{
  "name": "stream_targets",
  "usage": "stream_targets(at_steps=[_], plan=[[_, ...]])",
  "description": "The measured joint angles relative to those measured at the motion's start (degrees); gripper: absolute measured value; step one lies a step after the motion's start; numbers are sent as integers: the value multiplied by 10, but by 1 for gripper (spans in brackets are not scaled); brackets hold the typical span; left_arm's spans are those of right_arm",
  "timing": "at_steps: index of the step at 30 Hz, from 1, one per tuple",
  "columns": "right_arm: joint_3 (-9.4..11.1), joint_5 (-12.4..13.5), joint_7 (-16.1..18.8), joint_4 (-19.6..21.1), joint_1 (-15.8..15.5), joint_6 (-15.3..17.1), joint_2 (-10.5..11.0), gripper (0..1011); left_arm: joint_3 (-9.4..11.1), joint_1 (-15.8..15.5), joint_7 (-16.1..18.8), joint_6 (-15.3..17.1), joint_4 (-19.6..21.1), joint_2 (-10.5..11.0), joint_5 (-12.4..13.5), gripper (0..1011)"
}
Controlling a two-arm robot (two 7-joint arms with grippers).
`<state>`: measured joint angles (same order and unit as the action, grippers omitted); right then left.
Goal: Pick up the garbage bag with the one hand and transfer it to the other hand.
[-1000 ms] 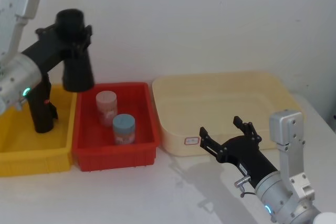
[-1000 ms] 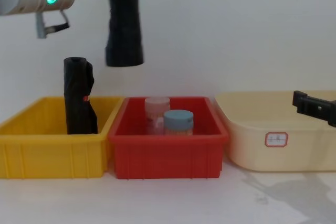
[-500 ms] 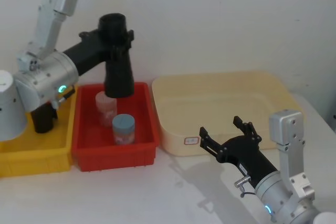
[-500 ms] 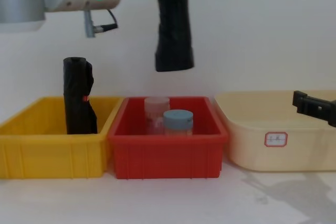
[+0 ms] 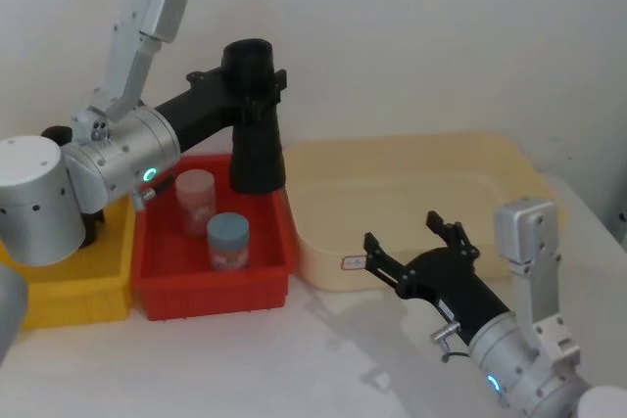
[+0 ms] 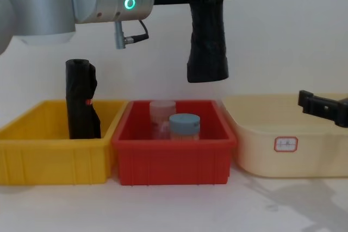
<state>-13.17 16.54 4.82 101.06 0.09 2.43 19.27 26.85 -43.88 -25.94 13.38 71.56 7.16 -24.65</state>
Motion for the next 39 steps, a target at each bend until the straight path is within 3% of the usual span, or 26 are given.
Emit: stream_targets(at_steps=[9, 19, 39], plan=[[-15, 5, 34, -10, 32, 18, 1, 1001, 6, -4, -6, -8, -11, -6, -2, 402], [-47, 4, 78, -49, 101, 32, -17, 1001, 9, -6, -10, -11, -16, -9, -4, 402], [-75, -24, 109, -150, 197, 8, -57, 1002, 11, -7, -12, -13, -20, -11, -5, 402]])
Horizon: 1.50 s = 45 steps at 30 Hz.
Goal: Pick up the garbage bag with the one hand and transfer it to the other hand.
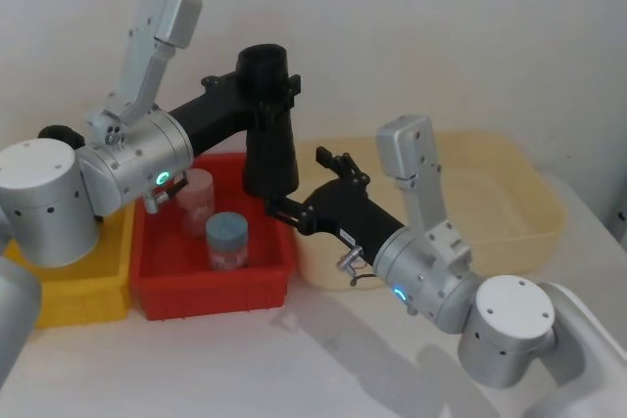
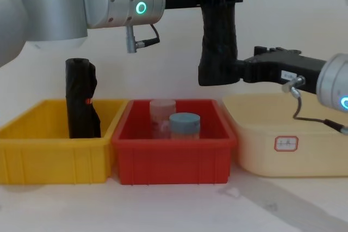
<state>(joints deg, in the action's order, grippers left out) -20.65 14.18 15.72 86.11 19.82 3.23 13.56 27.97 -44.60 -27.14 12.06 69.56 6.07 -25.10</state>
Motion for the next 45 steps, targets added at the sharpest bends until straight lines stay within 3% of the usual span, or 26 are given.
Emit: stream_targets(at_steps=[13, 33, 38, 45], plan=[[-11, -18, 10, -66, 47, -25, -26, 1001, 0, 0, 0, -1, -1, -1, 0, 402], [-15, -26, 32, -179, 114, -52, -67, 998, 0, 0, 0, -1, -1, -1, 0, 402], [-16, -26, 35, -194, 122, -53, -72, 914, 0, 0, 0, -1, -1, -1, 0, 402], [-17, -26, 39, -209, 131, -55, -78, 710, 0, 0, 0, 0, -1, -1, 0, 402]])
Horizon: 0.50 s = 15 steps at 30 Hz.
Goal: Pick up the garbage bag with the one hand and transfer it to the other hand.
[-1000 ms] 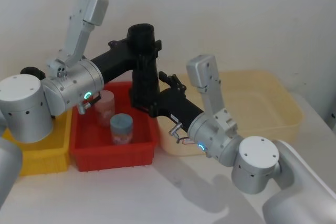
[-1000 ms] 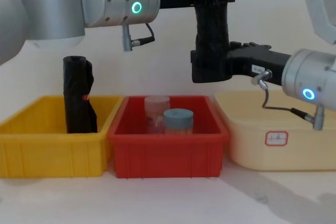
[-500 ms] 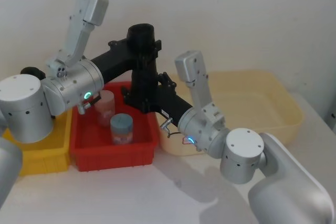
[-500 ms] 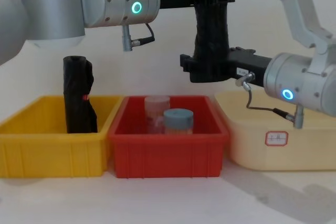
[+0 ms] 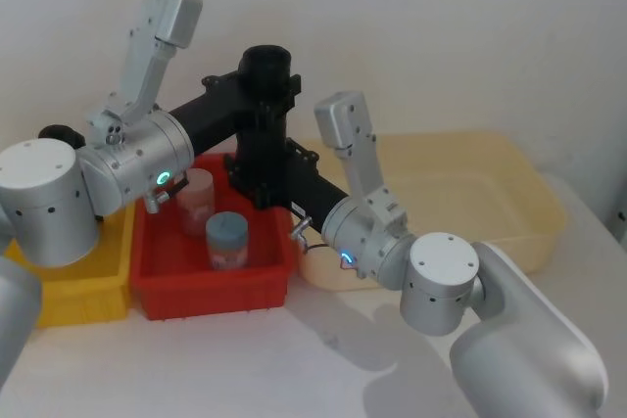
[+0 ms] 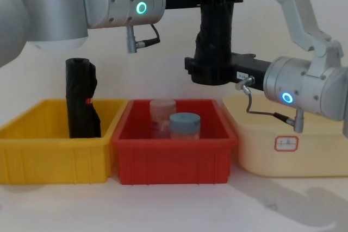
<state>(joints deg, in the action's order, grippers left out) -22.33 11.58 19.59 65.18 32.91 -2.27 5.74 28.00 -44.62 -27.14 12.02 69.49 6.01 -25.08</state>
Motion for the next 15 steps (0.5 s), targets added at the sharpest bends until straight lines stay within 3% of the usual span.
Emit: stream_targets(at_steps=[6, 15], plan=[[0, 0, 2, -6, 4, -1, -2, 535, 0, 0, 0, 0, 0, 0, 0, 402], [-1, 0, 3, -11, 7, -1, -5, 535, 0, 0, 0, 0, 0, 0, 0, 402]])
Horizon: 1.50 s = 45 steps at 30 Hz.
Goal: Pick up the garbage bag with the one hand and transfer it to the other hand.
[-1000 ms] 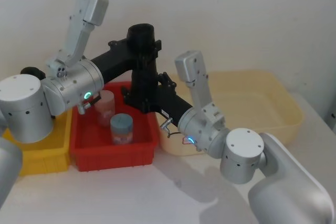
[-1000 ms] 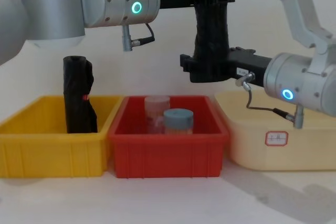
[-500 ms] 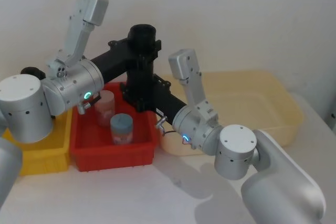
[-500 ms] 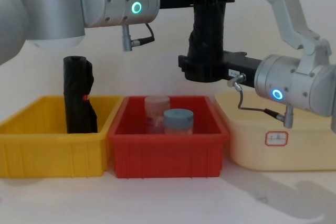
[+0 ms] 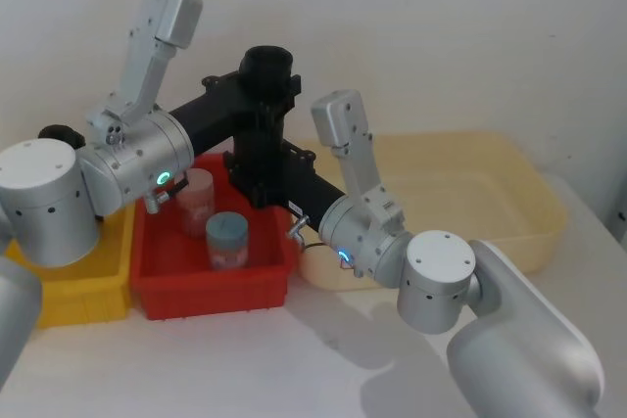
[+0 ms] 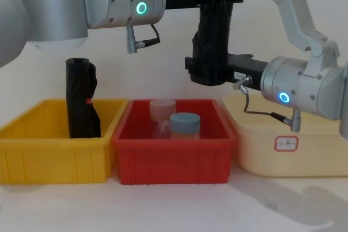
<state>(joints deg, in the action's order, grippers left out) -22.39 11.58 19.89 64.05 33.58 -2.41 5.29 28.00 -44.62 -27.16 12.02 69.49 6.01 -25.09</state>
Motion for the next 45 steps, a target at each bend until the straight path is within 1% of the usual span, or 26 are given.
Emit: stream_targets(at_steps=[2, 6, 8, 9, 10, 11, 12, 14, 15, 17, 18, 19, 20, 22, 23, 24, 31, 34, 35, 40, 45], plan=[[0, 0, 0, 0, 0, 0, 0, 535, 0, 0, 0, 0, 0, 0, 0, 402], [1, 2, 0, 5, -3, 2, 1, 535, 0, 0, 0, 0, 0, 0, 0, 471], [2, 4, 0, 11, -5, 4, 1, 535, 0, 0, 0, 0, 0, 0, 0, 565], [3, 6, 0, 12, -6, 4, 2, 535, 0, 0, 0, 0, 0, 0, 0, 575], [4, 7, 0, 17, -9, 6, 2, 535, 0, 0, 0, 0, 0, 0, 0, 619], [5, 8, 0, 19, -10, 7, 3, 533, 0, 0, 0, 0, 0, 0, 0, 619], [6, 9, -1, 21, -11, 7, 3, 533, 0, 0, 0, 0, 0, 0, 0, 679], [8, 11, -2, 26, -13, 9, 4, 531, 0, 0, 0, 0, 0, 0, -1, 711], [10, 13, -4, 30, -16, 11, 5, 531, 0, 0, 0, 0, 1, 0, -1, 765], [13, 17, -7, 36, -20, 14, 8, 530, 0, 1, 0, 1, 4, 1, -2, 829], [13, 17, -7, 36, -20, 14, 8, 530, -1, 2, 0, 2, 5, 2, -3, 829], [16, 19, -9, 41, -22, 16, 9, 530, -1, 4, 0, 5, 9, 3, -5, 882], [17, 20, -10, 43, -23, 18, 10, 529, -2, 5, 0, 6, 11, 3, -6, 895], [21, 23, -14, 47, -27, 22, 12, 529, -4, 8, 0, 10, 17, 6, -10, 962], [22, 24, -15, 49, -28, 24, 13, 529, -5, 10, 0, 11, 20, 7, -12, 962], [25, 26, -17, 51, -29, 28, 15, 529, -5, 11, -1, 13, 22, 7, -14, 992], [34, 35, -26, 49, -30, 48, 17, 529, -15, 26, -15, 22, 47, 14, -39, 1001], [36, 38, -29, 44, -27, 56, 16, 529, -19, 35, -28, 28, 64, 19, -55, 1000], [38, 40, -31, 38, -24, 62, 15, 529, -19, 35, -28, 28, 64, 19, -55, 1000], [43, 43, -42, 17, -12, 76, 9, 529, -26, 49, -46, 39, 92, 29, -77, 1001], [49, 41, -56, -4, 0, 87, 8, 529, -29, 57, -49, 44, 110, 38, -85, 1001]])
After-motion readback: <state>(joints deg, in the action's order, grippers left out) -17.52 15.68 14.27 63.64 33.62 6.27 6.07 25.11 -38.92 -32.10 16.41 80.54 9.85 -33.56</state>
